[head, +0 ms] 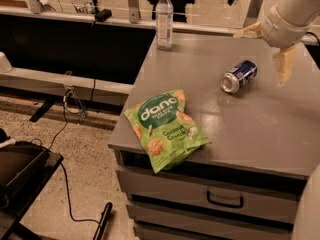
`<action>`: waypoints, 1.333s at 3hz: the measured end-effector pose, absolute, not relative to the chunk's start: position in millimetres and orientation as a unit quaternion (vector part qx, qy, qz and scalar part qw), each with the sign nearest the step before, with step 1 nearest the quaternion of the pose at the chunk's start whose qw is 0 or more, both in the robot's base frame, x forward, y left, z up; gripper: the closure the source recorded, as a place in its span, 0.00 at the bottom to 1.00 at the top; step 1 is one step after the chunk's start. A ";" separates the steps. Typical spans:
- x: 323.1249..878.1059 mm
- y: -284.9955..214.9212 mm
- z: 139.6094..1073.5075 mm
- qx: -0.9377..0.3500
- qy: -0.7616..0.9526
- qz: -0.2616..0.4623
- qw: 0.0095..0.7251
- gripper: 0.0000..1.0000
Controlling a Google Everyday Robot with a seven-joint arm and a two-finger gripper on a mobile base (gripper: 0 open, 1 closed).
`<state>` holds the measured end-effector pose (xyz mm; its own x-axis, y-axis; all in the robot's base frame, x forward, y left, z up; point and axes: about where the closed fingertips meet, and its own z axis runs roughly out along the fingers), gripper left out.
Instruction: Move pepsi can near green rice chip bag
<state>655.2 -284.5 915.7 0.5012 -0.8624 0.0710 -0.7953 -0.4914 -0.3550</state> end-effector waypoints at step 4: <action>663.4 -289.3 874.8 -0.854 0.497 -0.094 0.126 0.09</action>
Offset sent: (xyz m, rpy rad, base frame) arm 0.0023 -0.0164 -0.0344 0.0649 0.0651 -0.0312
